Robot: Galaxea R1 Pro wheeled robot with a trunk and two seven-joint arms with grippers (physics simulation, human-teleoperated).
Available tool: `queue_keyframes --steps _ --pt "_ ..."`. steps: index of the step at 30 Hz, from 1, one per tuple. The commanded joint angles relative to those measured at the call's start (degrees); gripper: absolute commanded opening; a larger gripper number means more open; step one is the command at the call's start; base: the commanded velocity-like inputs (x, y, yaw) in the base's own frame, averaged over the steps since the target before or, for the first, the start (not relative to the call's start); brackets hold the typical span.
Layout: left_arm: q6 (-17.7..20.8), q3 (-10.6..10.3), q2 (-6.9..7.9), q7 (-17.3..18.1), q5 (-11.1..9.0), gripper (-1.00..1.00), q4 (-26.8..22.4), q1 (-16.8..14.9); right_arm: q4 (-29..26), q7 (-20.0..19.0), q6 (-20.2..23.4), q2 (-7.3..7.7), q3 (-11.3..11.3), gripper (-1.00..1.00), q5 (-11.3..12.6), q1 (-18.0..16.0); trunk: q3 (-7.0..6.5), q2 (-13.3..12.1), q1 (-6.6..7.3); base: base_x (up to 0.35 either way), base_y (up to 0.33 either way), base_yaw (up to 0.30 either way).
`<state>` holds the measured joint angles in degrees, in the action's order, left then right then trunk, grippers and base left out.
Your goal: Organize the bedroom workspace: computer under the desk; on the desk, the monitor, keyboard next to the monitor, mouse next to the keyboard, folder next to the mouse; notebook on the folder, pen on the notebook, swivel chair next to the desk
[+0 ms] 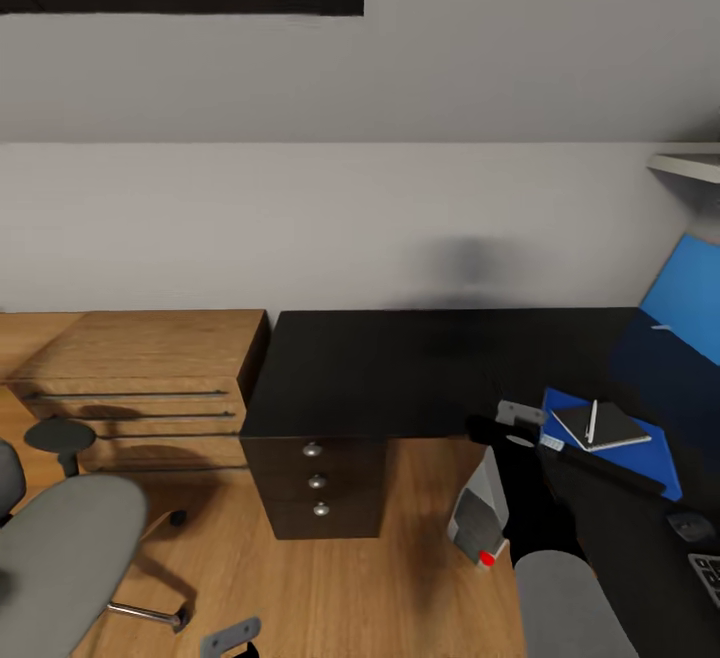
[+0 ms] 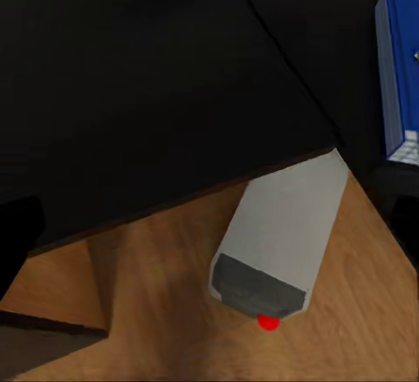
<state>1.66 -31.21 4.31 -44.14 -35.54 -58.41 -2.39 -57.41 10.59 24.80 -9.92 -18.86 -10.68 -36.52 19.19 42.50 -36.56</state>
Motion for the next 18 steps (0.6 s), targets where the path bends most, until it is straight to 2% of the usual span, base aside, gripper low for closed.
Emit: queue_keyframes --steps 1,7,13,18 --pt "0.18 -0.27 0.07 -0.42 -0.2 1.0 0.03 -0.07 0.09 -0.13 0.32 -0.08 -0.13 1.0 -0.59 -0.05 0.08 0.08 0.01 -0.277 0.217 0.006" --pt "0.18 -0.28 -0.02 -0.42 -0.23 1.0 0.56 -0.08 1.36 -0.06 -0.02 -0.08 0.12 1.0 -0.65 -0.04 0.08 0.08 0.01 -0.277 0.219 0.112" --pt "0.25 -0.14 -0.53 -0.41 -0.23 1.0 2.03 -0.07 2.76 -0.1 -0.24 -0.08 2.06 1.0 -0.66 -0.04 0.08 0.08 0.01 -0.268 0.211 0.252" --pt "0.21 0.02 -0.92 -0.45 -0.15 1.0 2.46 -0.07 5.15 -0.11 -1.96 -0.08 4.61 1.0 -0.66 -0.04 0.08 0.08 0.01 -0.132 0.082 0.274"
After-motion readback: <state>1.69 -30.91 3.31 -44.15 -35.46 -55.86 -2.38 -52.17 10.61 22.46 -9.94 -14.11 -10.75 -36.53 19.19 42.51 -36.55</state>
